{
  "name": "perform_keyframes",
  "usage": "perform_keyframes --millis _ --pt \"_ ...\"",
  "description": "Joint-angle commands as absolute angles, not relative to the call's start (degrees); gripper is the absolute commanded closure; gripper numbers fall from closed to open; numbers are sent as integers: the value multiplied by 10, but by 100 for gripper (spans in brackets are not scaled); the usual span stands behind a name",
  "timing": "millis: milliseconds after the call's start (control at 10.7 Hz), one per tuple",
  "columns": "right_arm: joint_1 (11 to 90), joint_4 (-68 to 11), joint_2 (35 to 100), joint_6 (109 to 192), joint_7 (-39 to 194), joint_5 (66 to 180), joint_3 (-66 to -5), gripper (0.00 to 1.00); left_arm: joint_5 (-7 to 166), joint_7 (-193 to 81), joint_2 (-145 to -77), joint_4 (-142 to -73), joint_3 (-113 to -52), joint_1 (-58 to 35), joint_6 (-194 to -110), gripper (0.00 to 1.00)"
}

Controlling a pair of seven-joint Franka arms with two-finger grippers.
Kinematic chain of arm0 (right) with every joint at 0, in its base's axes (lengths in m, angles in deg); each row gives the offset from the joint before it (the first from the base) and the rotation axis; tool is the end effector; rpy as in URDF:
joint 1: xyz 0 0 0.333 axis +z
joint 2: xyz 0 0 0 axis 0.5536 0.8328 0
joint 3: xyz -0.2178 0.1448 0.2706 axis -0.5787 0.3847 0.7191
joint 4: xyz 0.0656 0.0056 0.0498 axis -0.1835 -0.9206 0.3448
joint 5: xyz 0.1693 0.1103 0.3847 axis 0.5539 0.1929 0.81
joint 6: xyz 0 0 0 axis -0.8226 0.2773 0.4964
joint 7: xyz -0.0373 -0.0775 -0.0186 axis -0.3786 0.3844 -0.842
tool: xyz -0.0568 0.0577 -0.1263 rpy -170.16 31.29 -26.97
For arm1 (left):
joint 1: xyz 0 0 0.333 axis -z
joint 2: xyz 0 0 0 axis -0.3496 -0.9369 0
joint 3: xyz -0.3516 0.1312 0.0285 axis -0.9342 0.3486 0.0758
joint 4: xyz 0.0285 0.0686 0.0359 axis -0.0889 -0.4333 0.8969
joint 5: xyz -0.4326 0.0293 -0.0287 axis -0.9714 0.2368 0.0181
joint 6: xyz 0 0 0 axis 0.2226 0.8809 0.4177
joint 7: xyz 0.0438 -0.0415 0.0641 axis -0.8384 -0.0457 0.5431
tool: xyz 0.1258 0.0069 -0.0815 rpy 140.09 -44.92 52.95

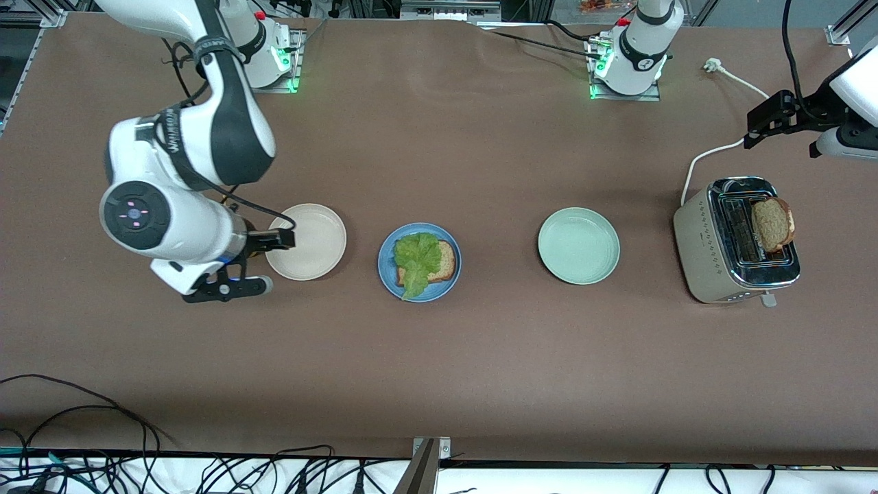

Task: Make sandwich in blue plate with both arms
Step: 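Move the right gripper to the mustard while the left gripper reaches the toaster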

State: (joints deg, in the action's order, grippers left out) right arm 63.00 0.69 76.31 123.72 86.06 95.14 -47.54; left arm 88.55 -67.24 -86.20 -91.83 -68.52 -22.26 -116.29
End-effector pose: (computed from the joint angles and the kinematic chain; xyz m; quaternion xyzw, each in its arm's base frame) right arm 0.7205 0.2265 0.4459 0.9914 0.0787 -0.1028 0.0195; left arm 0.5800 -0.0262 0.6730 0.9973 -0.0634 -0.0360 0.0002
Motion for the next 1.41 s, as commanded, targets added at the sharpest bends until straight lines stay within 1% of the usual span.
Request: perform_keyframes --millis 0,94,187,281,468,656,843,1030,1311 --pt "619 -169 641 1286 770 942 -493 0 904 -689 -857 -915 -686 -234 -1149 0" --pt "601 -236 604 1326 723 942 -493 0 908 -689 -857 -922 -686 -235 -1150 0" --pt "572 -286 581 1360 668 943 -492 0 908 -690 -857 -930 -686 -254 -1158 1" --pt "546 -316 572 1382 609 946 -491 0 902 -691 -859 -942 -687 -275 -1175 2" --pt "496 -354 565 1407 484 954 -490 0 907 -711 -863 -977 -679 -277 -1214 2" --pt "459 -390 555 1425 408 964 -490 0 908 -718 -861 -1025 -645 -277 -1262 2" --pt "423 -423 561 1458 283 1027 -490 0 908 -737 -863 -1062 -617 -277 -1314 2" --pt "406 -448 572 1498 144 1082 -490 0 906 -742 -865 -1102 -586 -276 -1360 2" --pt "376 -457 604 1499 -21 1170 -490 0 906 -767 -865 -1173 -546 -277 -1436 2"
